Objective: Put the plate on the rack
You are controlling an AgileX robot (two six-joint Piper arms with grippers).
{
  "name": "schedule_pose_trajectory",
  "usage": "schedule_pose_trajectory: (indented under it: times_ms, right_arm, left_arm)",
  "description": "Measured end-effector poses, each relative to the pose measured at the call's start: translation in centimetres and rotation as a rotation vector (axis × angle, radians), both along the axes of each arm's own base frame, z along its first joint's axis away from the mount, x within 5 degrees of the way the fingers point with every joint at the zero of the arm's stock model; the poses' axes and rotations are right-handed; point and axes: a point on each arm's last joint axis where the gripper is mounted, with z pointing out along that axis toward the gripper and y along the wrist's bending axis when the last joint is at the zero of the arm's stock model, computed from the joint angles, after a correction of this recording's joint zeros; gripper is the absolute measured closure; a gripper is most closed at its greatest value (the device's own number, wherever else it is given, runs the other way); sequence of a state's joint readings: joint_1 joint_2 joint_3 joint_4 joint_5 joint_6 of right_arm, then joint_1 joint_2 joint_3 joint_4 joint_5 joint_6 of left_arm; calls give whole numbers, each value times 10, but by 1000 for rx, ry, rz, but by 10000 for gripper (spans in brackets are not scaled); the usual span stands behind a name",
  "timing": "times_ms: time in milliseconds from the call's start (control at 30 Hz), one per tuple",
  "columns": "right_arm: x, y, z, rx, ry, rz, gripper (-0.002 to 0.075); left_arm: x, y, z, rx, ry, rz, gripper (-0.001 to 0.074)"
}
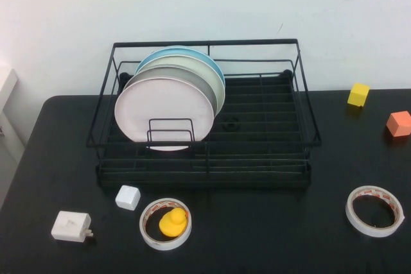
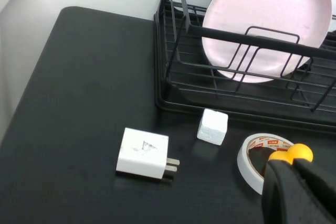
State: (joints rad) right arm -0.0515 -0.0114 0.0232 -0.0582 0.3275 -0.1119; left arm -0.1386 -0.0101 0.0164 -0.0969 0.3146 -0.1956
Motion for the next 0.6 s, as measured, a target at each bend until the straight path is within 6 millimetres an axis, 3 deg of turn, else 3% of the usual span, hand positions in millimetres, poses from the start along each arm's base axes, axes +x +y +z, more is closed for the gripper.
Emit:
schedule_pose_trajectory:
  times_ms: [600]
  right_arm:
    - [-1,-1,0,51,15,-26,727]
  left_arm:
    - [0,0,0,12,-2,-2,737]
